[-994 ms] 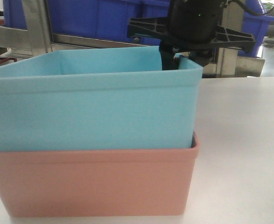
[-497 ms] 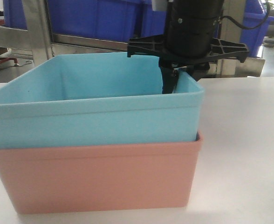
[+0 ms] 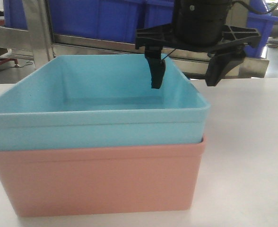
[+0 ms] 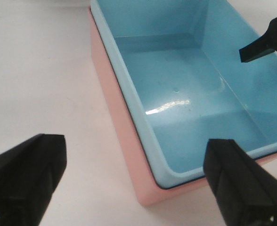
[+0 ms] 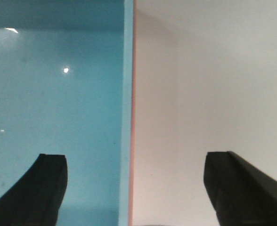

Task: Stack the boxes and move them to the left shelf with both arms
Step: 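Open the right gripper and raise it off the light-blue bin, then lower both grippers onto opposite walls of the stacked bins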

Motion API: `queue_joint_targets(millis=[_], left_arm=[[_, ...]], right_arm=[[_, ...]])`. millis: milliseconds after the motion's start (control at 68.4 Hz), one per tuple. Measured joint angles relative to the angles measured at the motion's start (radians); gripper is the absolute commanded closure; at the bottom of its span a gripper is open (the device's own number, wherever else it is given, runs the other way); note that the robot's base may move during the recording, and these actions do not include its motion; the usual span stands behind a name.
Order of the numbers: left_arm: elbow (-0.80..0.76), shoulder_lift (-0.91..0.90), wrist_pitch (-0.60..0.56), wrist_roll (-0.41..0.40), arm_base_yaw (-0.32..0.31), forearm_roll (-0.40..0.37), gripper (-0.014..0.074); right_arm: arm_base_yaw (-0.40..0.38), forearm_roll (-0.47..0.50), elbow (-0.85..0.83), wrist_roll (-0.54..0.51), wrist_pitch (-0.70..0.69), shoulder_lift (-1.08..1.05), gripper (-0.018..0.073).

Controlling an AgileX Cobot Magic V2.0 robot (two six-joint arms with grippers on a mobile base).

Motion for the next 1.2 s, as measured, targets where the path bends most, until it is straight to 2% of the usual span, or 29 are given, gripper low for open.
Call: queue_joint_targets(millis=[263,439,629,877,1199], left_arm=[[-0.272,0.302,0.136,0.0,0.0,-0.016,0.0059],[-0.455,0.559,0.222,-0.011,0.0,-0.012,0.0061],[-0.604,0.802,0.287,-0.054,0.0,0.049,0.0061],[-0.693,1.001,0.319,-0.144,0.0,0.147,0.0061],[-0.698,1.136,0.289,-0.169,0.0,0.151,0.0064]], right_arm=[[0.0,0.024,-0.088,-0.141,0.095,-0.021,-0.0066],[0.0,0.036,-0.115,-0.161,0.108,-0.021,-0.0066],[-0.015,0.04,-0.115,-0.165,0.123,-0.021,-0.0066],[-0.044,0.048,-0.115,-0.166,0.125,0.054,-0.0066],[-0.044,0.086,-0.119,-0.167,0.103,0.216,-0.0064]])
